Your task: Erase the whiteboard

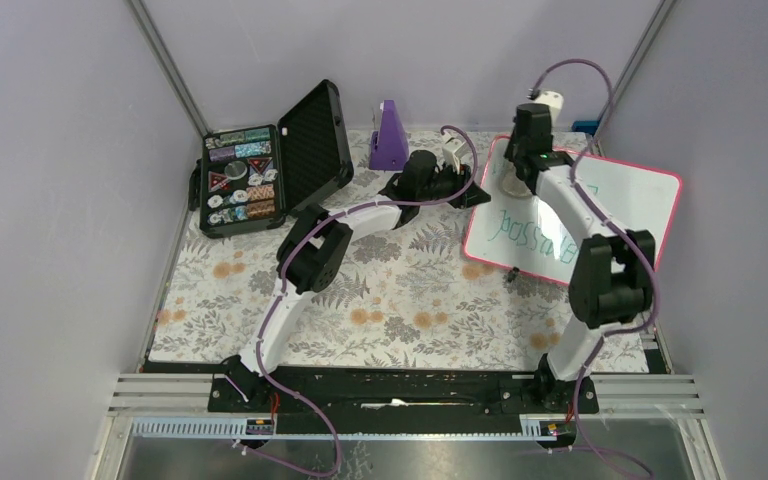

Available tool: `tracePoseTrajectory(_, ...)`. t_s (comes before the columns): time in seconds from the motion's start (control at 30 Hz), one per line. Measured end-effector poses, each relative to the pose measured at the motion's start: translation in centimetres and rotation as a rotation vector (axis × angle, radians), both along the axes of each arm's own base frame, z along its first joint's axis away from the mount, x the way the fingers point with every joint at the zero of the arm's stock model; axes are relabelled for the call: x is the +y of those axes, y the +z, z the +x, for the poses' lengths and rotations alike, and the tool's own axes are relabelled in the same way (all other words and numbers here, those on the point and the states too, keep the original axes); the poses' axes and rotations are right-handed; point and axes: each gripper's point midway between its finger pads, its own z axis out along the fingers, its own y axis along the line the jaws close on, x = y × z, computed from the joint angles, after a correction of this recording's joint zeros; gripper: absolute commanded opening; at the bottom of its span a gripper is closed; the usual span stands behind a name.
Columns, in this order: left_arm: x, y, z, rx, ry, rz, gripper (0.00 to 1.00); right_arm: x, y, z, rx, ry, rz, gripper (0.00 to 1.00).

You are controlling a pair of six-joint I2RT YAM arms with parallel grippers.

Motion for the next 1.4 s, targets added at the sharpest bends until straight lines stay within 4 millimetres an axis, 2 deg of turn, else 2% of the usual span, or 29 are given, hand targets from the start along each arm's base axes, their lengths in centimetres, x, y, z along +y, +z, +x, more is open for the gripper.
tracePoseTrajectory(0.1, 0.0, 0.0, 0.1, 0.003, 0.012, -0.001, 0.0, 3.9, -0.7, 1.9, 0.012, 0.094, 0.006, 0.0)
tracePoseTrajectory(0.2, -0.1, 0.0, 0.1, 0.004, 0.015, 0.001, 0.0, 7.7, -1.3, 2.3, 0.02, 0.198, 0.038, 0.0)
tracePoseTrajectory(0.3, 0.0, -0.2, 0.1, 0.004, 0.016, 0.006, 0.0, 8.2, -1.3, 2.2, 0.018, 0.208, 0.045, 0.0)
tracePoseTrajectory(0.43, -0.1, 0.0, 0.0, -0.008, 0.014, 0.005, 0.0, 7.3, -0.9, 1.8, -0.011, 0.194, 0.095, 0.0)
tracePoseTrajectory(0.53, -0.2, 0.3, -0.1, -0.026, 0.008, 0.007, 0.0, 5.8, -0.3, 1.0, -0.04, 0.176, 0.151, 0.0)
tracePoseTrajectory(0.73, -0.3, 0.4, -0.2, -0.042, 0.004, 0.009, 0.0, -1.3, -0.2, -2.5, -0.055, 0.004, 0.157, 0.0)
tracePoseTrajectory(0.83, -0.3, 0.4, -0.2, -0.049, 0.002, 0.011, 0.0, -3.8, -0.3, -4.2, -0.058, -0.078, 0.113, 0.0)
tracePoseTrajectory(0.97, -0.3, 0.4, -0.2, -0.052, 0.001, 0.014, 0.0, -4.2, -0.4, -4.5, -0.054, -0.084, 0.085, 0.0)
tracePoseTrajectory(1.1, -0.1, 0.2, -0.1, -0.045, 0.009, 0.019, 0.0, -2.2, -1.1, -3.0, -0.018, -0.044, 0.047, 0.0)
tracePoseTrajectory(1.2, -0.1, 0.1, 0.0, -0.041, 0.014, 0.022, 0.0, 2.1, -1.5, -1.3, 0.0, 0.053, 0.037, 0.0)
tracePoseTrajectory(1.23, -0.1, 0.1, 0.0, -0.041, 0.015, 0.022, 0.0, 4.2, -1.7, -1.0, 0.003, 0.108, 0.053, 0.0)
tracePoseTrajectory(1.3, -0.1, 0.1, 0.0, -0.04, 0.014, 0.024, 0.0, 7.0, -2.1, -1.0, 0.012, 0.189, 0.09, 0.0)
tracePoseTrajectory(1.33, 0.0, -0.1, -0.1, -0.037, 0.013, 0.028, 0.0, 8.1, -2.2, -1.1, 0.014, 0.221, 0.108, 0.0)
tracePoseTrajectory(1.4, 0.0, -0.3, -0.1, -0.038, 0.012, 0.032, 0.0, 8.7, -2.2, -1.2, 0.016, 0.241, 0.127, 0.0)
